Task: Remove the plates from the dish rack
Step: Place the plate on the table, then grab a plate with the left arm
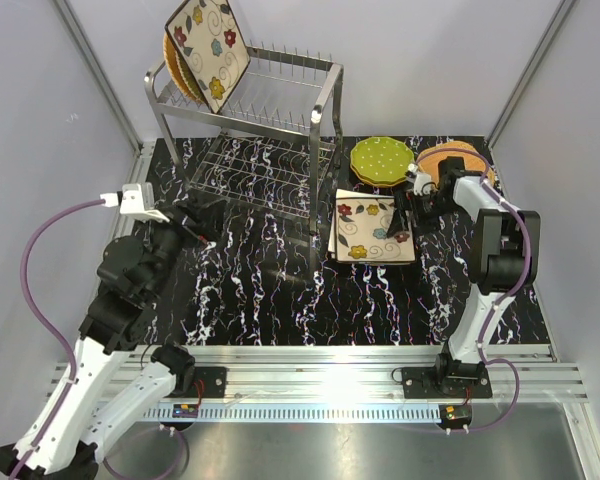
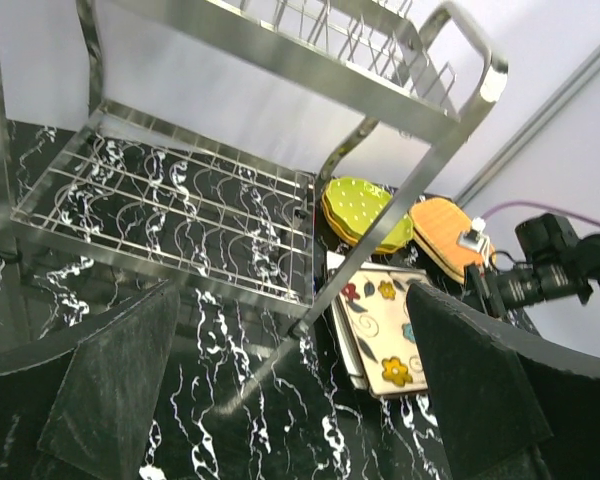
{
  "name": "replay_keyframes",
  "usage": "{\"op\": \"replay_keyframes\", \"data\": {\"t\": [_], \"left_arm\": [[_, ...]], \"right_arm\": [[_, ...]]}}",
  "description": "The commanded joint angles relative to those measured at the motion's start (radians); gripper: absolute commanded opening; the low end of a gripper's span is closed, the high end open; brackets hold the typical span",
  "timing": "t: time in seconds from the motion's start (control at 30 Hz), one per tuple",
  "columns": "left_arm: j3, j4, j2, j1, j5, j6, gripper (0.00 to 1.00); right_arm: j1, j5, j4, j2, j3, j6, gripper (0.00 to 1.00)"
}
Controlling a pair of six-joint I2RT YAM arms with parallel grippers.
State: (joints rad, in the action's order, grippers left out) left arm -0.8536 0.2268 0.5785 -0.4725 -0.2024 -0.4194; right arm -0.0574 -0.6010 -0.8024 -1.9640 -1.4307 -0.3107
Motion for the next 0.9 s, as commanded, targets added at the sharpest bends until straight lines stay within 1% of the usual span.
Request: {"op": "replay_keyframes", "data": {"t": [0.0,0.23,0.37,0.4,0.57,0.7,0.87], "left_arm": [[-0.085,-0.012,0.049,0.002,-0.055,0.004,0.99],[-0.241,-0.004,0.201,0.012,-0.058,0.050,0.99],[-0.358,0.025,0.308,0.052,0.019,0.059,0.99],[-0.358,0.028,0.323,0.052,0.040,0.059,0.99],[-0.455,0.026,0.397,0.127,0.128,0.027,0.99],[-0.519,0.016,0.448,0.205,0.193,-0.016,0.99],[-0.578,-0.012,0.518,0.262,0.267,-0.055,0.99]], "right_arm": [[0.013,-0.005,0.008,0.086,-0.008,-0.013,1.00],[0.014,0.024,0.002,0.119,-0.002,-0.039,1.00],[0.014,0.062,0.037,0.178,0.027,-0.071,1.00],[0.014,0.070,0.045,0.178,0.035,-0.076,1.00],[0.014,0.095,0.088,0.254,0.053,-0.100,1.00],[0.014,0.081,0.117,0.298,0.046,-0.102,1.00],[0.014,0.015,0.164,0.372,0.056,-0.096,1.00]]}}
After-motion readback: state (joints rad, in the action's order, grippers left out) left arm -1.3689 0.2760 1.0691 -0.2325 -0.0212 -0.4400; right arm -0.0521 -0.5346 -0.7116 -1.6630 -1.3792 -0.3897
